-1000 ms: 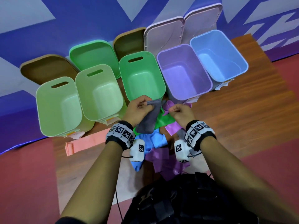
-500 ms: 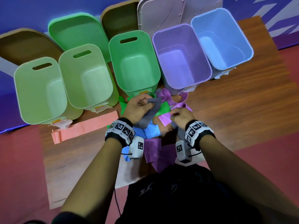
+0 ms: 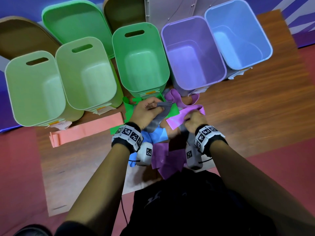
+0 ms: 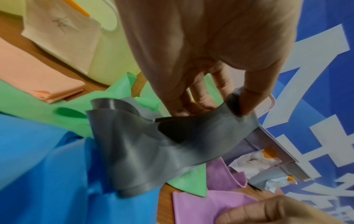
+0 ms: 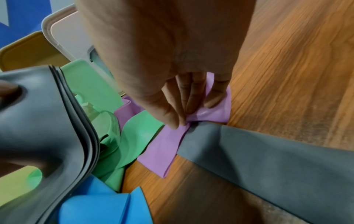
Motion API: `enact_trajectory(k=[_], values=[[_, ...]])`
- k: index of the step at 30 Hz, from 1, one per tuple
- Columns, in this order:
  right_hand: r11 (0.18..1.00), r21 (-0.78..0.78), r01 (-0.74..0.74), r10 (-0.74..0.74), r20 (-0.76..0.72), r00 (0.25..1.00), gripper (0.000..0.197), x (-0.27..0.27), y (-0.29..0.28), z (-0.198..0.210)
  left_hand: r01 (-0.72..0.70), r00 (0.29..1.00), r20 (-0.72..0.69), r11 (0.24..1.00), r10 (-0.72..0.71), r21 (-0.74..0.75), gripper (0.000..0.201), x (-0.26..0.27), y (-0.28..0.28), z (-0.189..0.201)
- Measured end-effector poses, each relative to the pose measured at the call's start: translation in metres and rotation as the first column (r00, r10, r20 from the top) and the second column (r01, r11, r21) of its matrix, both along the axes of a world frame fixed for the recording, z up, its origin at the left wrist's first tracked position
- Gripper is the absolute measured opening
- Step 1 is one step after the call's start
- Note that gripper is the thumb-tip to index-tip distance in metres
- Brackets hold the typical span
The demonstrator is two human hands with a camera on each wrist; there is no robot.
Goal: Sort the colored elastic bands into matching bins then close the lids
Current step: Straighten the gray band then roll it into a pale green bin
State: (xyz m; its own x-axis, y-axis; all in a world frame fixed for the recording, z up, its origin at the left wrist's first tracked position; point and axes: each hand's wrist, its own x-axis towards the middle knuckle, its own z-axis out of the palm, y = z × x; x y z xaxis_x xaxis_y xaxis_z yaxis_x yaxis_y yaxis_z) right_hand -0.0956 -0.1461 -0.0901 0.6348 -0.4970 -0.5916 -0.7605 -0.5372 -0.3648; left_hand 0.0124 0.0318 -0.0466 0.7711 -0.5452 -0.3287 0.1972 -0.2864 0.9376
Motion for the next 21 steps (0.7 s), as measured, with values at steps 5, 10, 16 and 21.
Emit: enact_trajectory(k=[5,10,16,21], values=[[1.000,0.001,-0.009,0.009,-0.023,1.000,0.030,0.001,0.001,0.002,0.007,1.000,0.019,1.000,-0.007,0.020,0.017,0.001,0.002,-0.003],[0.996,0.065,-0.063,0.068,-0.065,0.996,0.021,-0.001,0.010,-0.001,0.010,1.000,0.023,1.000,-0.010,0.027,0.014,0.000,0.003,-0.005],[0.983,-0.060,-0.176,0.168,-0.115,0.979,0.029,-0.004,0.024,-0.005,0.000,0.999,0.041,1.000,-0.001,0.027,0.012,-0.001,0.010,-0.008],[0.976,-0.115,-0.183,0.169,-0.123,0.978,0.023,-0.003,0.028,-0.001,0.001,0.999,0.041,1.000,-0.002,0.014,0.007,-0.001,0.014,-0.009]])
